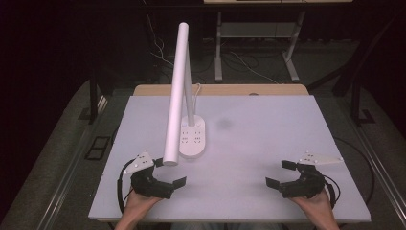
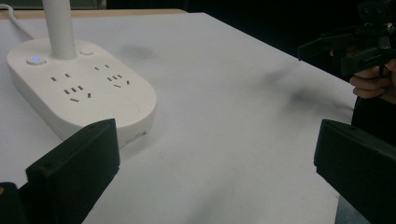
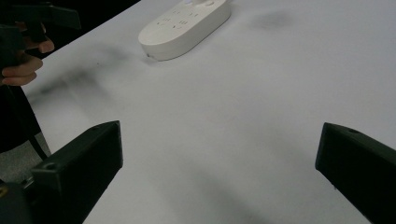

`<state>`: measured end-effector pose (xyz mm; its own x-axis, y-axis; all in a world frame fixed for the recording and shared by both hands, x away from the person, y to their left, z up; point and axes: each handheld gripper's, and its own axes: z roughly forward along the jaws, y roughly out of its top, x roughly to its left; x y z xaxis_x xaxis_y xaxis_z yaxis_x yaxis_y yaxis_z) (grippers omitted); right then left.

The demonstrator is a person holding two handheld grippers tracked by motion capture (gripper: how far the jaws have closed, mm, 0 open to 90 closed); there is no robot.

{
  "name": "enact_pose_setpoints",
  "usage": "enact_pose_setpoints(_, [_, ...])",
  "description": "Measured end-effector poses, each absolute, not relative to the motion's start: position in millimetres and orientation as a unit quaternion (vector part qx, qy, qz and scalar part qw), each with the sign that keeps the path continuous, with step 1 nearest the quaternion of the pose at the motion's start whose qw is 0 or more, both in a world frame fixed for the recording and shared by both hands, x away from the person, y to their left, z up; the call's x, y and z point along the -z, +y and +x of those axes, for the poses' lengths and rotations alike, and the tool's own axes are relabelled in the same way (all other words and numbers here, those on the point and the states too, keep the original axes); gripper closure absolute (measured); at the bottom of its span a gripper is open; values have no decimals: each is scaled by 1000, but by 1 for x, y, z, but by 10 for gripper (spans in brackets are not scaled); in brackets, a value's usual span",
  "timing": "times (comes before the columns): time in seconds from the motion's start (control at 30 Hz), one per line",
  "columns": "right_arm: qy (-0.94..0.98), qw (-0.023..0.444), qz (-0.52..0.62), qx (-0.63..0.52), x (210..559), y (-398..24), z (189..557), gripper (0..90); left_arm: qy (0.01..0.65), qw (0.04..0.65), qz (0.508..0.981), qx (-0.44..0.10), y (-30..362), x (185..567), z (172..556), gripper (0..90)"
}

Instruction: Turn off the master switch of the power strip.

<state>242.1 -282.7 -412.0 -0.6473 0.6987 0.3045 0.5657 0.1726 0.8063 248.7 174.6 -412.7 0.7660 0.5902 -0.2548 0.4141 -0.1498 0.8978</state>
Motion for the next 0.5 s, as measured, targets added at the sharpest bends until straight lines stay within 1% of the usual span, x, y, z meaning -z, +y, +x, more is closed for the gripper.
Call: enact_pose_setpoints(0.5, [768, 66, 413, -485, 413, -283, 241, 0, 333, 560, 755, -75, 175, 412, 249, 0])
